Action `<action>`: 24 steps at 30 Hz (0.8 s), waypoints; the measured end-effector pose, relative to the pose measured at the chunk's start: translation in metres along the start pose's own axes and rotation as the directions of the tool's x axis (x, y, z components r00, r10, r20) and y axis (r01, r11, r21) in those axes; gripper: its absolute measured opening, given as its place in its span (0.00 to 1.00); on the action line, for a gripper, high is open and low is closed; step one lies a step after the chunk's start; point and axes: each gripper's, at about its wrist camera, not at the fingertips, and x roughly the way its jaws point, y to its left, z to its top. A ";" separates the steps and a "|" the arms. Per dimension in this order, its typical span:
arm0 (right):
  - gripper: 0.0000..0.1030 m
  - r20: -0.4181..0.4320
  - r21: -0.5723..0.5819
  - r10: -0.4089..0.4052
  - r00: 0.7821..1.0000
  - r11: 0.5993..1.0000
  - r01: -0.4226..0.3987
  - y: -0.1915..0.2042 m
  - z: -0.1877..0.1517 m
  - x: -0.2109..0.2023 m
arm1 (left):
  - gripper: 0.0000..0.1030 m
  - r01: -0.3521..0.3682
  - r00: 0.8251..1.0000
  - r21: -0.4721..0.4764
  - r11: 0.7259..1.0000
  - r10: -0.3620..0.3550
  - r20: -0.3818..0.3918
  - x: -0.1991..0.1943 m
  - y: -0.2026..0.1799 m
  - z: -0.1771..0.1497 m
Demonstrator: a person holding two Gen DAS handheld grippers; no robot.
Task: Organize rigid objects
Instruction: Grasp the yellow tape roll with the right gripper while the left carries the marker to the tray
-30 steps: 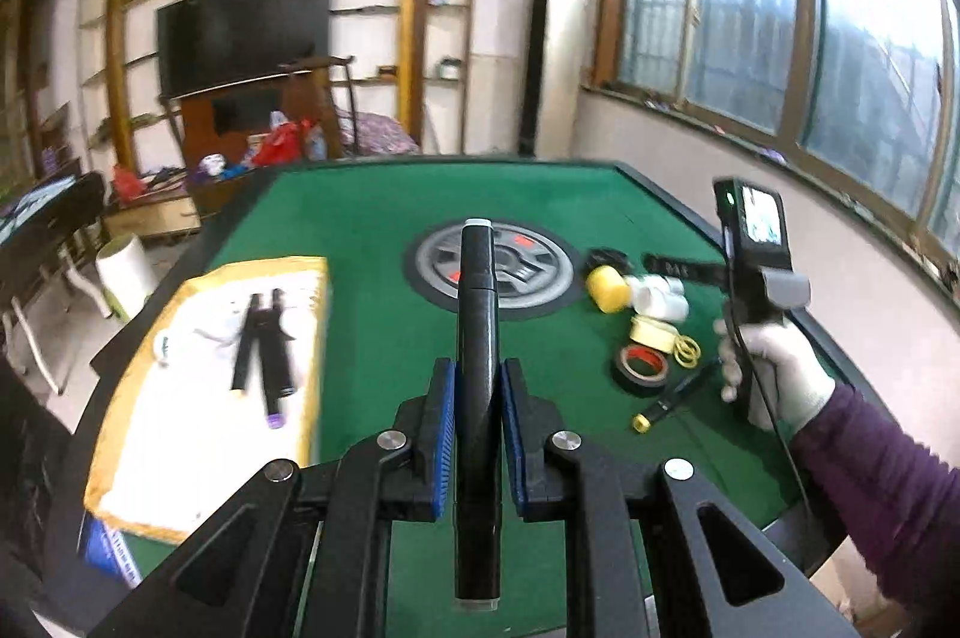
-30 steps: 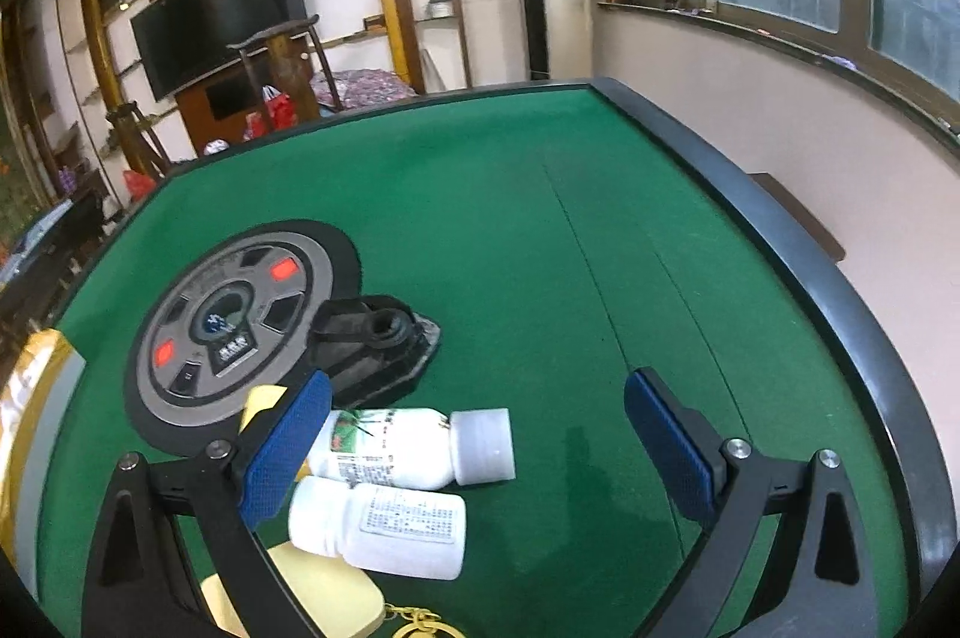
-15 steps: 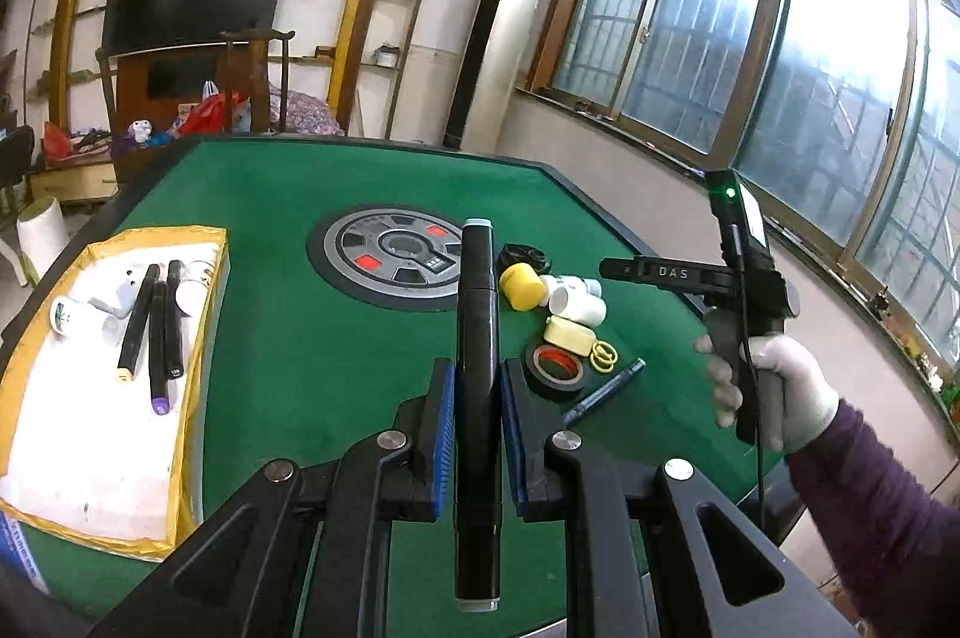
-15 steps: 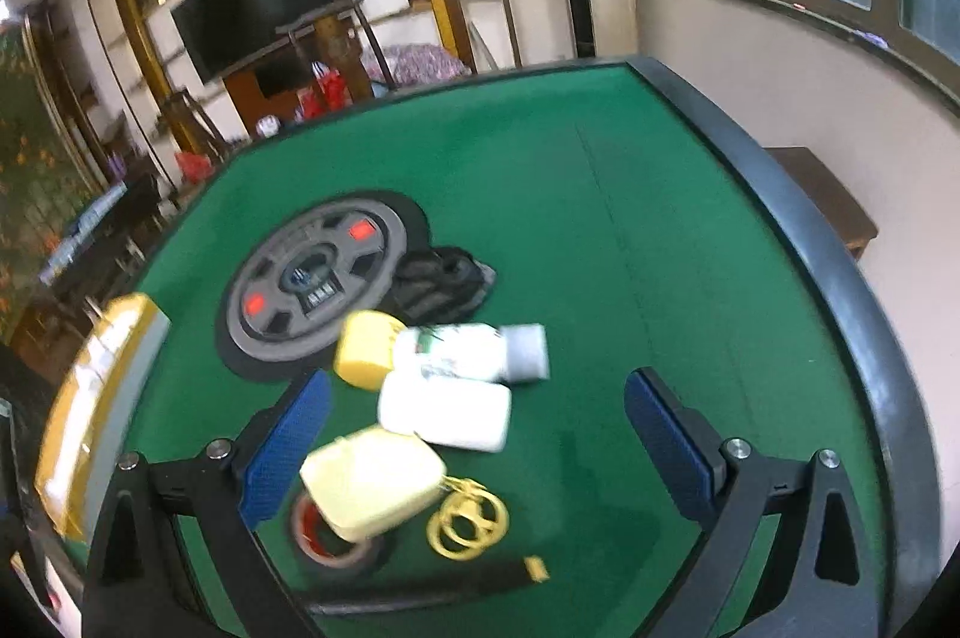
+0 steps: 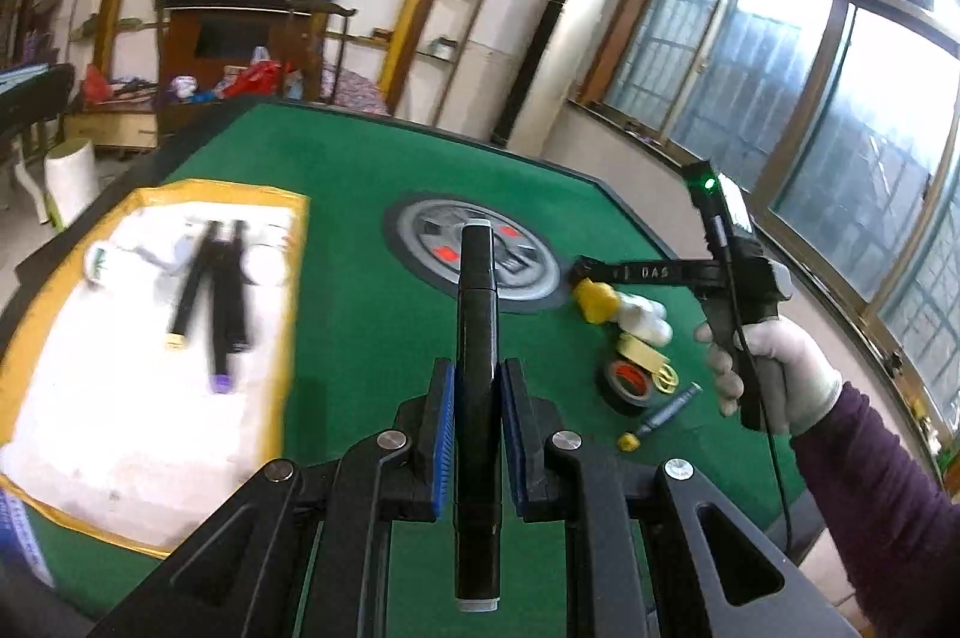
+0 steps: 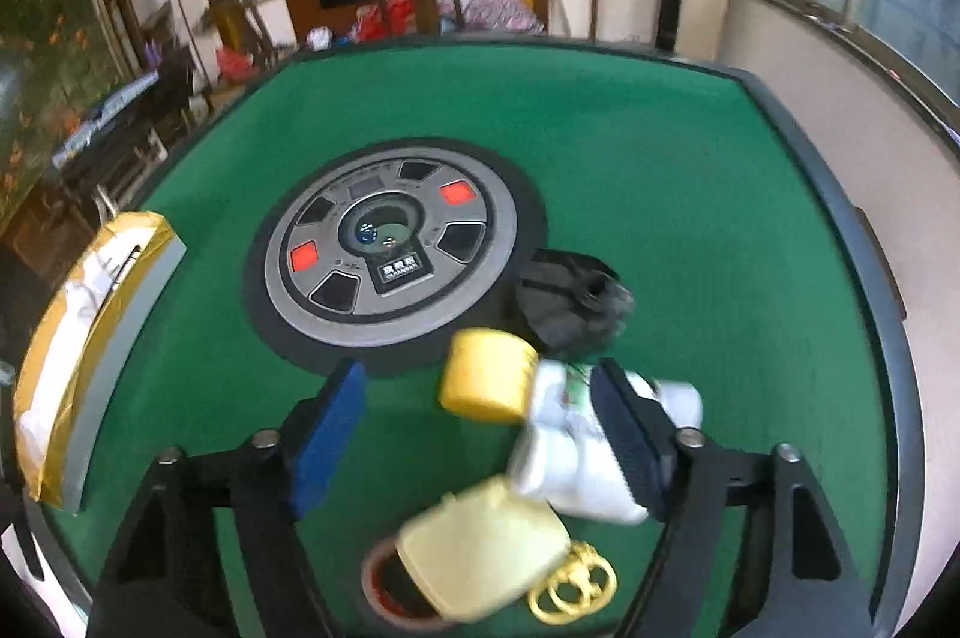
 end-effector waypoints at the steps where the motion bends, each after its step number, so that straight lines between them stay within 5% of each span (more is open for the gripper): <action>1: 0.57 -0.031 -0.003 -0.014 0.999 1.000 0.014 0.001 0.004 0.009 | 0.14 -0.011 1.000 -0.005 1.000 0.011 0.004 -0.003 0.005 0.002; 3: 0.46 -0.094 -0.012 -0.040 0.995 0.999 0.039 0.004 0.007 0.028 | 0.14 -0.040 0.999 -0.027 0.999 0.041 0.017 -0.012 0.023 0.006; 7: 0.44 -0.143 -0.036 -0.092 0.985 0.996 0.088 0.013 0.003 0.043 | 0.14 -0.097 0.994 -0.059 0.994 0.100 0.047 -0.030 0.049 0.012; 13: 0.37 -0.158 0.001 -0.061 0.986 0.998 0.062 0.015 -0.003 0.051 | 0.14 -0.174 0.981 -0.091 0.980 0.181 0.068 -0.050 0.082 0.016; 19: 0.37 -0.049 0.072 0.073 0.996 0.995 -0.070 0.020 0.001 0.010 | 0.14 -0.312 0.948 -0.093 0.946 0.316 0.040 -0.057 0.119 0.030; 24: 0.38 -0.010 -0.007 0.232 0.973 0.973 -0.232 0.075 0.011 -0.019 | 0.14 -0.382 0.924 -0.095 0.919 0.381 -0.027 -0.033 0.144 0.039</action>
